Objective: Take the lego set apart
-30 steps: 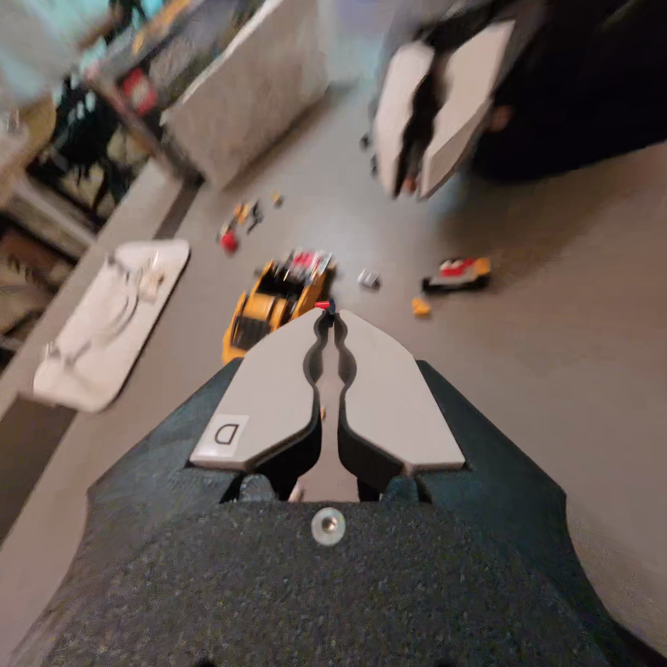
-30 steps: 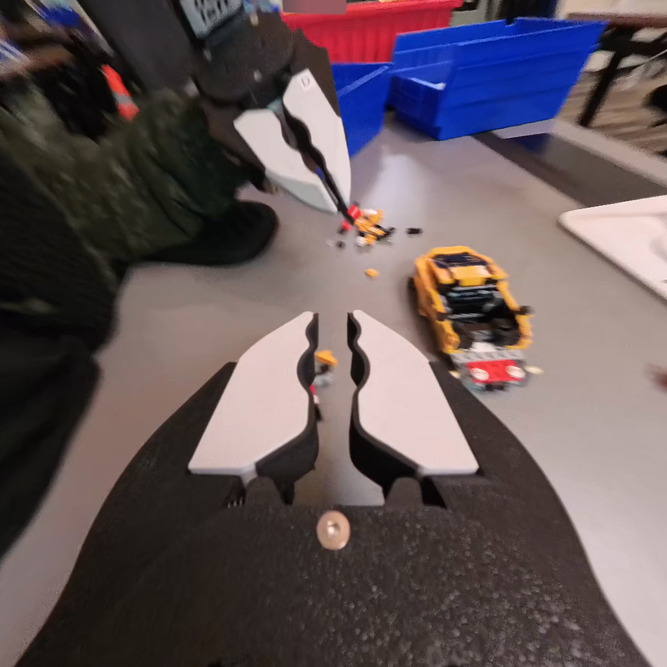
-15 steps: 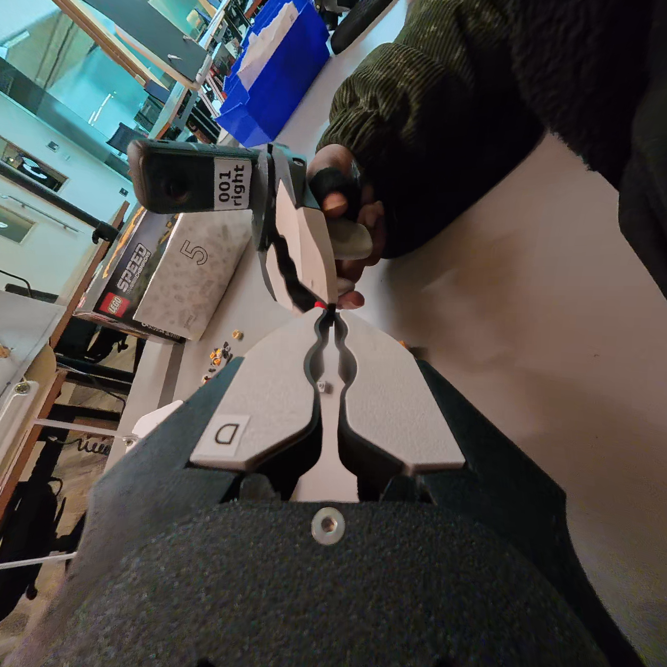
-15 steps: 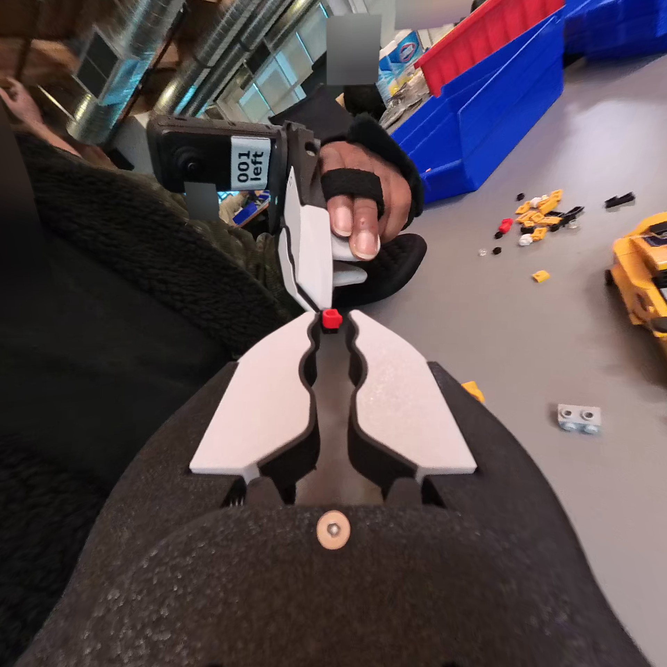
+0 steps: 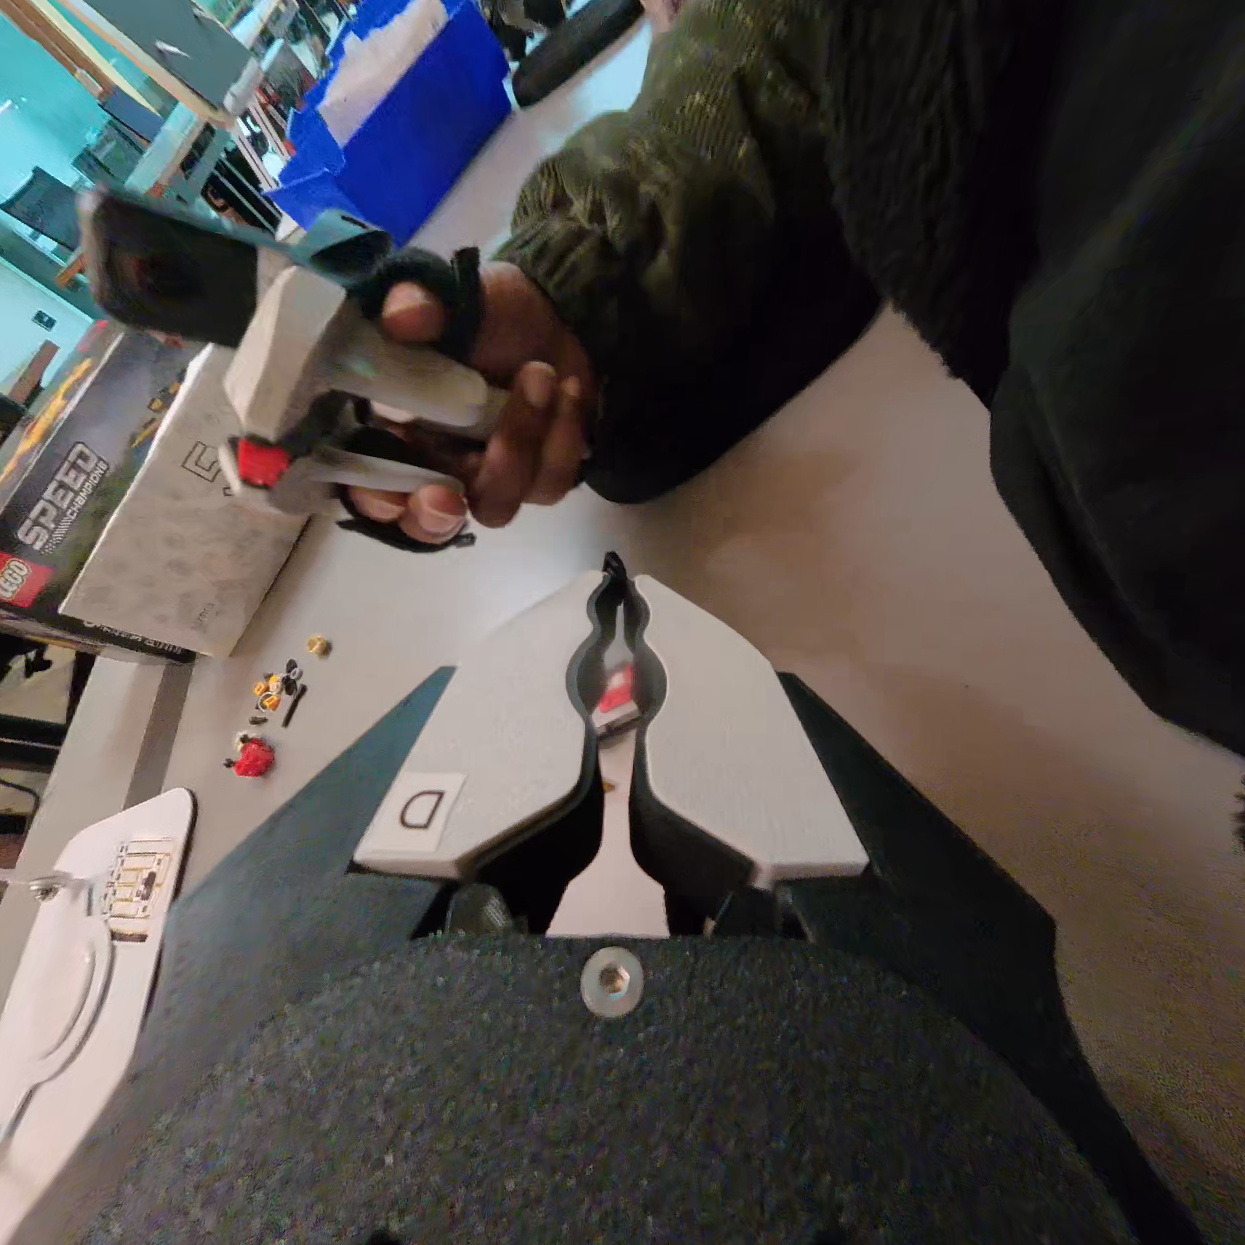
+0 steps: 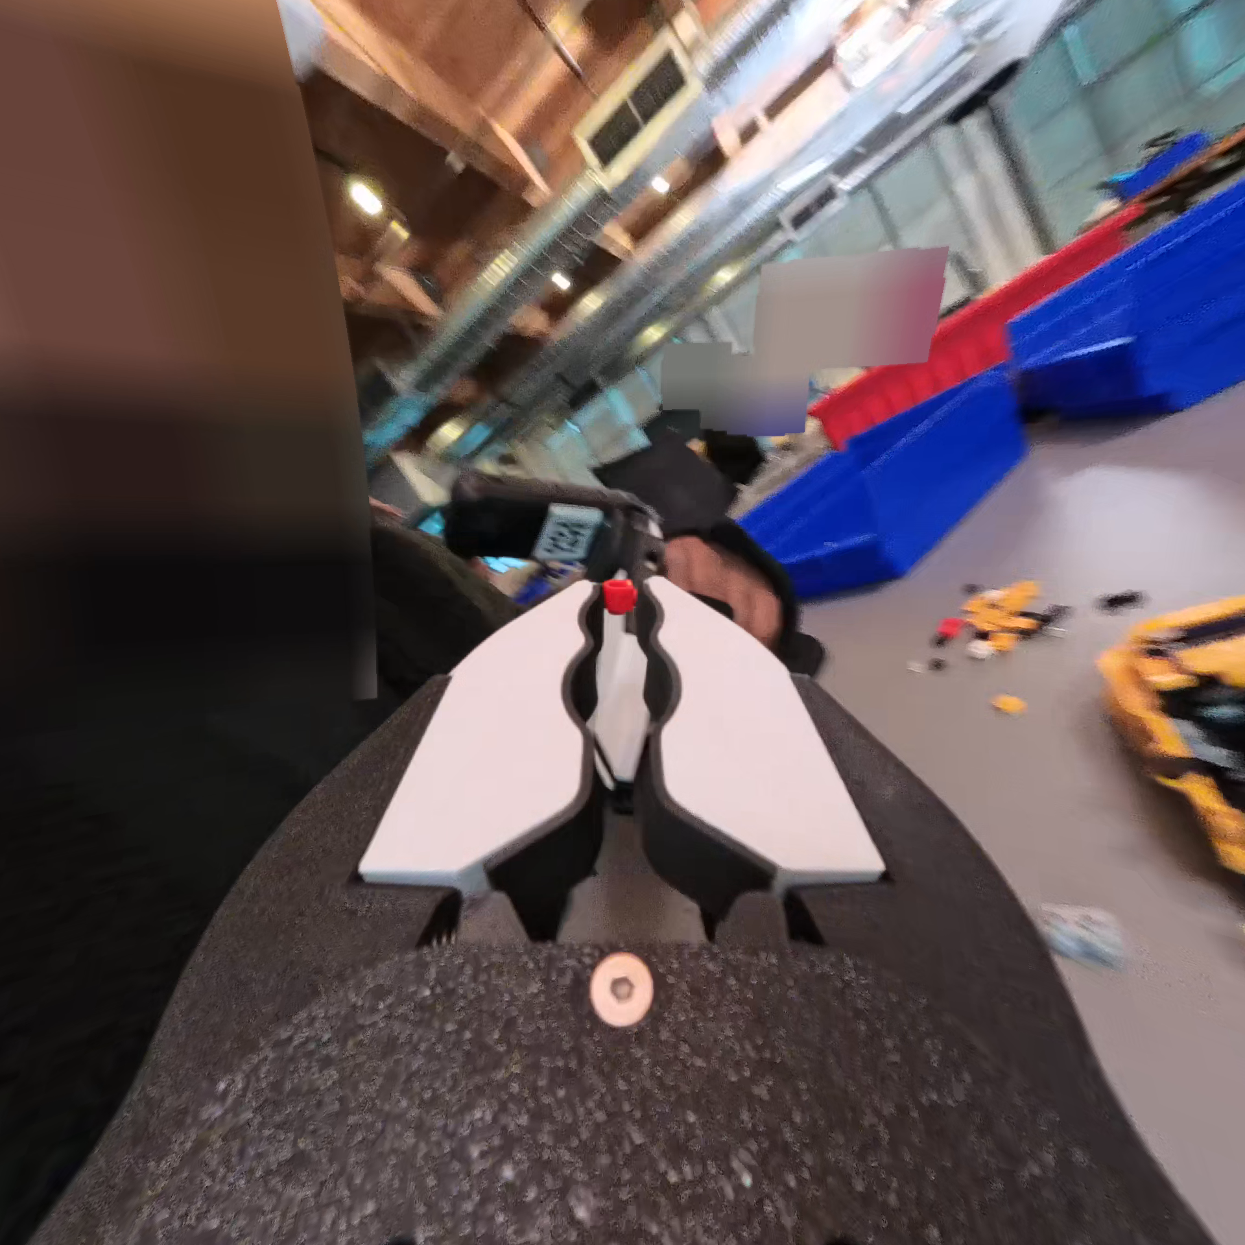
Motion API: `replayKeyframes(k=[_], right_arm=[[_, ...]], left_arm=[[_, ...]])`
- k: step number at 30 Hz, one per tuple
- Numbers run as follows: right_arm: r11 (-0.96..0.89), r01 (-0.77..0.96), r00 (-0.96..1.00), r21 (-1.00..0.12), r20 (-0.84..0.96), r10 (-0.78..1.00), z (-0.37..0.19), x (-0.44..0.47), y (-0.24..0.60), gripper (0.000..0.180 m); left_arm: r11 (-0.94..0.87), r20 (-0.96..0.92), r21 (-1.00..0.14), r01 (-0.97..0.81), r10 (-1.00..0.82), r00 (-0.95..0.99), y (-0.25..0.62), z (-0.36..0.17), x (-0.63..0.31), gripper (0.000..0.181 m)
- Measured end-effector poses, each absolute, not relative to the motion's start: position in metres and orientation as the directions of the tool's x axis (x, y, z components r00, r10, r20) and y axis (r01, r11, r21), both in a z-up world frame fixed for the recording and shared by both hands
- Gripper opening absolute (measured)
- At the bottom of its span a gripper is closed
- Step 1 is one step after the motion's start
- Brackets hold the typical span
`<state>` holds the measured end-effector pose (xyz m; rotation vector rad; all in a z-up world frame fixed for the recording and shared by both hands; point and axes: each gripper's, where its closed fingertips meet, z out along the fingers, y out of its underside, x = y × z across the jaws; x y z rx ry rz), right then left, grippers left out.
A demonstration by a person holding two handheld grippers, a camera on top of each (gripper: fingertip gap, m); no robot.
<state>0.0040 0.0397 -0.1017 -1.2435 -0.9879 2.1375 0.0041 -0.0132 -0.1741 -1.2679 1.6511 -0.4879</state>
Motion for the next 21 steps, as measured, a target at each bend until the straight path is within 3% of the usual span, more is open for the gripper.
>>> replayKeyframes(k=[8, 16, 18, 21], right_arm=[[-0.506, 0.009, -0.293, -0.862, -0.486, 0.823, -0.125, 0.003, 0.052, 0.009], [-0.486, 0.06, -0.252, -0.872, -0.485, 0.838, -0.138, -0.001, 0.052, 0.009], [-0.472, 0.078, -0.245, -0.878, -0.476, 0.845, -0.141, -0.003, 0.049, 0.009], [-0.454, 0.097, -0.237, -0.886, -0.464, 0.854, -0.145, -0.005, 0.047, 0.009]], left_arm=[[0.1, -0.318, -0.756, -0.647, -0.92, 0.23, 0.041, -0.194, -0.069, 0.002], [-0.273, -0.295, -0.572, -0.773, -0.811, 0.505, 0.082, -0.239, -0.176, 0.003], [-0.326, -0.318, -0.541, -0.775, -0.774, 0.547, 0.087, -0.243, -0.193, 0.008], [-0.356, -0.307, -0.581, -0.732, -0.737, 0.602, 0.091, -0.234, -0.201, 0.018]])
